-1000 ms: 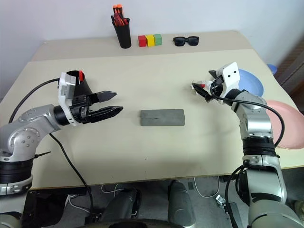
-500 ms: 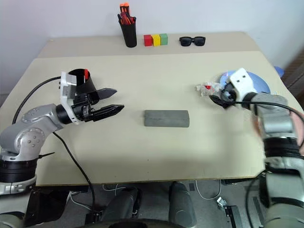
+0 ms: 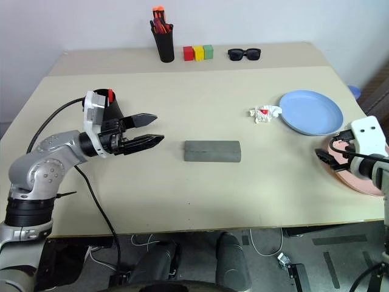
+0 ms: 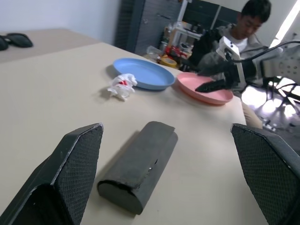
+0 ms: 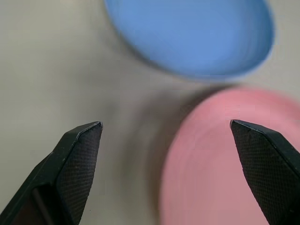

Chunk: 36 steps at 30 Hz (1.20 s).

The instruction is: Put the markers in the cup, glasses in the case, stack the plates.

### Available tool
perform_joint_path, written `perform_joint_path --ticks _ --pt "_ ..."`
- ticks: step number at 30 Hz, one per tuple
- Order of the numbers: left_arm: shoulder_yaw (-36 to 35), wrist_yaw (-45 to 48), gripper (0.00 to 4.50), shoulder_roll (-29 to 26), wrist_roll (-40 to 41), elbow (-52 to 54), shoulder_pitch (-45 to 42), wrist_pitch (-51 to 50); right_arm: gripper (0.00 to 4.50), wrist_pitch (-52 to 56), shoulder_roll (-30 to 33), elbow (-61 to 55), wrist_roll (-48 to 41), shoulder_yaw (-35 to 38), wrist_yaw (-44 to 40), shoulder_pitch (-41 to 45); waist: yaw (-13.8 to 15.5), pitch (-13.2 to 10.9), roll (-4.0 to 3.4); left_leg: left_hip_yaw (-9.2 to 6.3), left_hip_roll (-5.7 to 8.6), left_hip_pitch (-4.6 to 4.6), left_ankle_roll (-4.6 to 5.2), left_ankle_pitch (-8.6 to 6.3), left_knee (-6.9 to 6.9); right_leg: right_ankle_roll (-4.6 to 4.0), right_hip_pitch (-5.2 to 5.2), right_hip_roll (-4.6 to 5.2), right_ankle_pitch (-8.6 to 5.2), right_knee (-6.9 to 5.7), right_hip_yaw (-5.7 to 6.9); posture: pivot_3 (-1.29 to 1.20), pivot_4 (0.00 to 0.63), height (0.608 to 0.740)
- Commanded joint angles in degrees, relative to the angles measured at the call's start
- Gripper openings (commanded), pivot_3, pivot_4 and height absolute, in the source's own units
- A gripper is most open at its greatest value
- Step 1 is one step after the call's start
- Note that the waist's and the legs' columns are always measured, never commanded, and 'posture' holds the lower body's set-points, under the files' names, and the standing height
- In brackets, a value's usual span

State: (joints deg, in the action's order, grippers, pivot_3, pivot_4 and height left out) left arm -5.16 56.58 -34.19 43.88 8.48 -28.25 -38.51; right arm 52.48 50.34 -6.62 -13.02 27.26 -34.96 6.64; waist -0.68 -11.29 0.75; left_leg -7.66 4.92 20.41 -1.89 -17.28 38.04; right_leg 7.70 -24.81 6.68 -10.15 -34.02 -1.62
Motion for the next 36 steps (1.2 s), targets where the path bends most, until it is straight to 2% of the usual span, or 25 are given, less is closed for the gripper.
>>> perform_joint_path --ticks 1,4,7,8,11,14,20,23,27,30,36 --pt "0.4 1.5 4.5 0.1 -1.1 -0.8 -2.1 1.8 4.45 0.4 -1.3 -0.1 0.6 2.8 3.5 -1.8 0.1 0.0 0.0 0.0 0.0 0.0 0.0 0.0 0.0 0.0 0.0 0.0 0.0 0.0 0.0 0.0 0.15 0.74" --pt "0.7 2.0 4.5 0.3 -1.6 -1.4 -2.8 2.1 4.45 -1.8 -2.1 1.1 1.8 1.4 4.7 -4.1 0.1 0.0 0.0 0.0 0.0 0.01 0.0 0.0 0.0 0.01 0.0 0.0 0.0 0.01 0.0 0.0 0.15 0.74" --pt "0.8 2.0 4.5 0.4 -1.7 -1.2 -2.9 2.1 3.57 -3.2 -3.0 3.4 2.0 0.4 5.7 -4.1 -0.1 0.0 -0.01 0.0 0.01 0.01 0.0 0.0 0.0 0.02 0.0 0.01 -0.01 0.01 0.0 0.0 0.15 0.74" --pt "0.7 2.0 4.5 0.4 -1.7 -1.1 -2.8 2.0 3.16 -3.3 -3.3 4.3 1.8 0.4 6.1 -3.5 -0.1 0.0 -0.01 0.0 0.01 0.0 0.0 0.0 0.0 0.02 0.0 0.0 -0.01 0.01 0.0 0.0 0.15 0.74" --pt "0.5 1.7 4.5 0.2 -1.6 -0.4 -2.4 1.8 1.47 -5.4 -2.5 6.6 2.8 -1.0 6.6 -2.6 -0.1 0.0 -0.01 0.0 0.0 -0.01 0.0 0.0 0.0 0.02 0.01 0.0 -0.01 0.0 0.0 0.0 0.15 0.74" --pt "0.3 1.4 4.5 0.2 -1.6 -0.1 -2.2 1.7 0.02 -6.7 -1.8 8.3 2.9 -1.0 6.9 -1.5 0.0 0.0 0.0 0.0 0.0 -0.01 0.0 0.0 0.0 0.02 0.03 0.0 -0.01 0.01 0.0 0.0 0.15 0.74" --pt "0.0 0.5 4.5 0.4 -1.1 0.4 -1.8 1.3 0.02 -8.6 -0.7 10.7 2.9 0.4 9.3 4.3 0.0 0.0 0.02 -0.02 0.0 -0.02 0.0 0.0 0.0 0.02 0.06 0.0 -0.01 0.04 0.01 0.0 0.15 0.74" --pt "0.0 -0.2 4.5 0.6 -0.9 0.7 -1.9 1.2 0.02 -14.8 -0.2 14.2 4.2 -1.0 11.1 10.7 -0.3 0.0 -0.01 -0.01 0.0 -0.03 0.0 0.0 0.0 0.02 0.05 0.0 -0.01 0.04 0.01 0.0 0.15 0.74" --pt "-0.1 -1.1 4.5 1.1 -0.6 1.3 -1.7 1.0 0.02 -24.7 -0.8 23.2 5.7 -6.5 9.1 21.1 -0.6 0.0 -0.02 0.01 -0.01 -0.06 0.0 0.0 -0.04 0.02 0.05 -0.01 -0.01 0.03 0.01 0.0 0.15 0.74" --pt "-0.2 -1.8 4.5 1.1 -0.5 2.1 -1.3 0.9 0.02 -32.0 -2.5 32.6 9.0 -13.5 7.5 30.5 -0.6 0.0 -0.01 0.02 -0.02 -0.05 0.0 0.0 -0.04 0.02 0.04 -0.03 -0.01 0.05 0.01 0.0 0.15 0.74" --pt "-1.8 -3.7 4.5 0.3 0.4 4.8 0.6 0.0 0.02 -41.7 -5.9 49.1 13.9 -21.4 7.0 40.3 -0.1 0.0 0.0 -0.03 0.02 0.04 -0.01 0.0 -0.07 0.02 0.0 -0.01 -0.01 0.11 0.02 0.0 0.15 0.74"
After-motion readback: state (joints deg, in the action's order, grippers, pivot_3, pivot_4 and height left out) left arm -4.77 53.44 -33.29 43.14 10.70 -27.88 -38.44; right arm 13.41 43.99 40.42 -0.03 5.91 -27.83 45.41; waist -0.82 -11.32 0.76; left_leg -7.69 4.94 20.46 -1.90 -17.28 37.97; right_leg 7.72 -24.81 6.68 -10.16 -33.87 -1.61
